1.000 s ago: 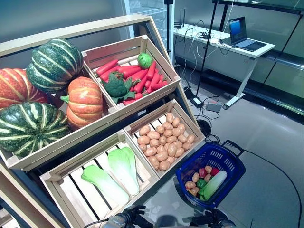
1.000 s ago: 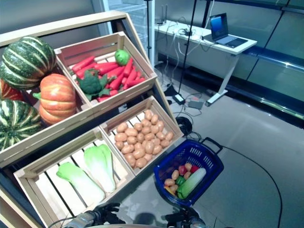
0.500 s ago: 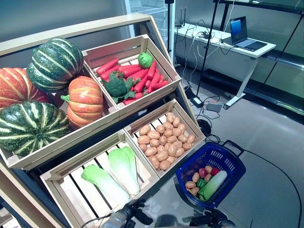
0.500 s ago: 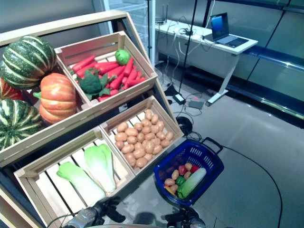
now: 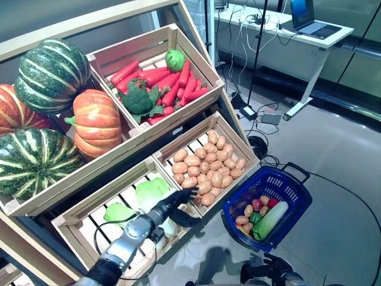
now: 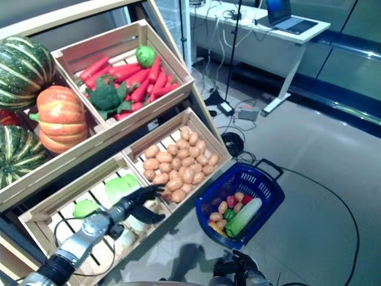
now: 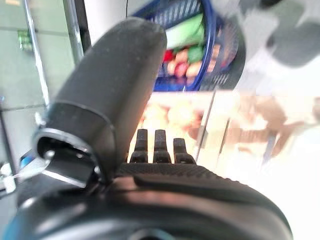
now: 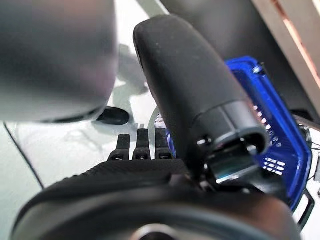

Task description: Put vegetables into the basket

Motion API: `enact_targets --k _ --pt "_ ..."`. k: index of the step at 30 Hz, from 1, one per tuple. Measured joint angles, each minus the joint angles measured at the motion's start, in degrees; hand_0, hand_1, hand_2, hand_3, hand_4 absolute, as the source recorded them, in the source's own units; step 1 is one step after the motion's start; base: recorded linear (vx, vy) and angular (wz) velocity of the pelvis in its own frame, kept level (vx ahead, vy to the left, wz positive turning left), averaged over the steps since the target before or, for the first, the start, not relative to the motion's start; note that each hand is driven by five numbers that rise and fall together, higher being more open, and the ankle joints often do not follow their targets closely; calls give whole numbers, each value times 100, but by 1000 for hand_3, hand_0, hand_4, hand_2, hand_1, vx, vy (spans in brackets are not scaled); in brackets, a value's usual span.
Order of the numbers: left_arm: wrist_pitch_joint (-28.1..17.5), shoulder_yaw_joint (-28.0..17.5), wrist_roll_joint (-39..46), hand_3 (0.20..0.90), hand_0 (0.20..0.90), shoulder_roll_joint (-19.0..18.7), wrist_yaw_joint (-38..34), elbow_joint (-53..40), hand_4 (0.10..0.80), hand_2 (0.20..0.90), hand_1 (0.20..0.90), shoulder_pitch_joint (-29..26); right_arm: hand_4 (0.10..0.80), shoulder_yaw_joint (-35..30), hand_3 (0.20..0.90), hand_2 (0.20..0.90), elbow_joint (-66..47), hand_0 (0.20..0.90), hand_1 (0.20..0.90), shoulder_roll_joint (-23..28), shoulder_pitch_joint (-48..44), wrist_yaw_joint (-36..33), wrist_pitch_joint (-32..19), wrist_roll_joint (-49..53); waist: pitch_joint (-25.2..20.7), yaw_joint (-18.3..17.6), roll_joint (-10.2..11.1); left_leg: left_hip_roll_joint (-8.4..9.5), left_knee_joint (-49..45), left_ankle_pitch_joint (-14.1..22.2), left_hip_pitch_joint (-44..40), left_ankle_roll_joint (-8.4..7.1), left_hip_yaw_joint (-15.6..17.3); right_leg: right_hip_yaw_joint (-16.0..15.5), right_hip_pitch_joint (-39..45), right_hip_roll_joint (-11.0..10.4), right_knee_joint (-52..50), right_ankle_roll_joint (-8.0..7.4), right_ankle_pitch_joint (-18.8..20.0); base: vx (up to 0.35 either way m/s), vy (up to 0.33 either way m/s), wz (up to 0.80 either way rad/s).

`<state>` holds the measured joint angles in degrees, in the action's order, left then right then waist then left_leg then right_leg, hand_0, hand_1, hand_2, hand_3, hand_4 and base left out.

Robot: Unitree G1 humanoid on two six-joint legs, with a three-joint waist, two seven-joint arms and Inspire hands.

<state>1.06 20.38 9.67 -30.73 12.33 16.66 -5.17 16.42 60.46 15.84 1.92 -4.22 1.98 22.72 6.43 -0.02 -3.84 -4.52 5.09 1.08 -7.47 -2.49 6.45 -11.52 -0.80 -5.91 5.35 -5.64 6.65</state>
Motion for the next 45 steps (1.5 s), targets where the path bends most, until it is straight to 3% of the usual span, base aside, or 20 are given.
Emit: enact_targets --k 8,12,20,25,27,31,34,39,45 --pt "10 -128 -1145 900 900 -721 -104 -241 800 900 900 -19 800 -19 900 900 10 900 900 179 5 -1 -260 51 214 97 -193 12 -3 -92 351 -13 -136 -36 -311 -20 0 -1 11 -93 23 9" --pt "9 -67 -2122 900 900 -1380 -243 -561 800 900 900 -255 800 9 900 900 10 900 900 381 -287 24 -368 90 638 167 -305 39 -60 -230 730 -31 -255 -155 -582 -40 -23 40 98 -158 -18 17" --pt "-70 98 -3252 900 900 -1845 -842 -553 800 900 900 -974 800 11 900 900 28 900 900 572 -966 65 -609 498 1518 239 -302 83 -568 -266 1365 -79 -476 -331 -922 -80 -204 99 119 -128 -38 17" --pt "-507 138 -3847 900 900 -1968 -1729 -547 800 900 900 -1222 800 16 900 900 -37 900 900 633 -1539 63 -734 757 2051 276 -244 140 -1016 -258 1921 -70 -490 -308 -1535 -206 -825 190 19 -109 9 8" --pt "-690 241 -4504 900 900 -2017 -2280 -511 800 900 900 -1411 800 18 900 900 -50 900 900 651 -1744 63 -740 942 2175 271 -227 179 -1244 -212 2198 -52 -496 -277 -1870 -292 -1198 200 -108 -74 31 8" --pt "-949 890 -5299 900 900 -2346 -3355 -112 800 900 900 -2188 800 24 900 900 -156 900 900 642 -2079 82 -740 1437 2259 274 -126 279 -2083 48 2913 -8 -450 -101 -2660 -488 -2156 243 -403 -79 33 -2" --pt "-1001 1220 -5535 900 900 -2362 -3778 335 800 900 900 -2513 800 44 900 900 -403 900 900 627 -2167 118 -738 1443 2316 200 -80 271 -2594 246 3325 9 -419 72 -3050 -492 -2547 272 -473 -43 19 -9" --pt "-1062 1612 -5968 900 900 -2258 -4570 821 800 900 900 -2563 800 71 900 900 -523 900 900 623 -2230 128 -676 1441 2352 79 -19 248 -3086 344 3867 -7 -350 351 -3602 -424 -2884 287 -485 -43 32 -8" --pt "-989 1933 -6051 900 900 -2091 -4783 1154 800 900 900 -2607 800 245 900 900 -529 900 900 642 -2292 127 -560 1431 2352 -8 -10 197 -3239 354 4167 27 -309 506 -3872 -339 -2897 205 -430 -37 37 -8"
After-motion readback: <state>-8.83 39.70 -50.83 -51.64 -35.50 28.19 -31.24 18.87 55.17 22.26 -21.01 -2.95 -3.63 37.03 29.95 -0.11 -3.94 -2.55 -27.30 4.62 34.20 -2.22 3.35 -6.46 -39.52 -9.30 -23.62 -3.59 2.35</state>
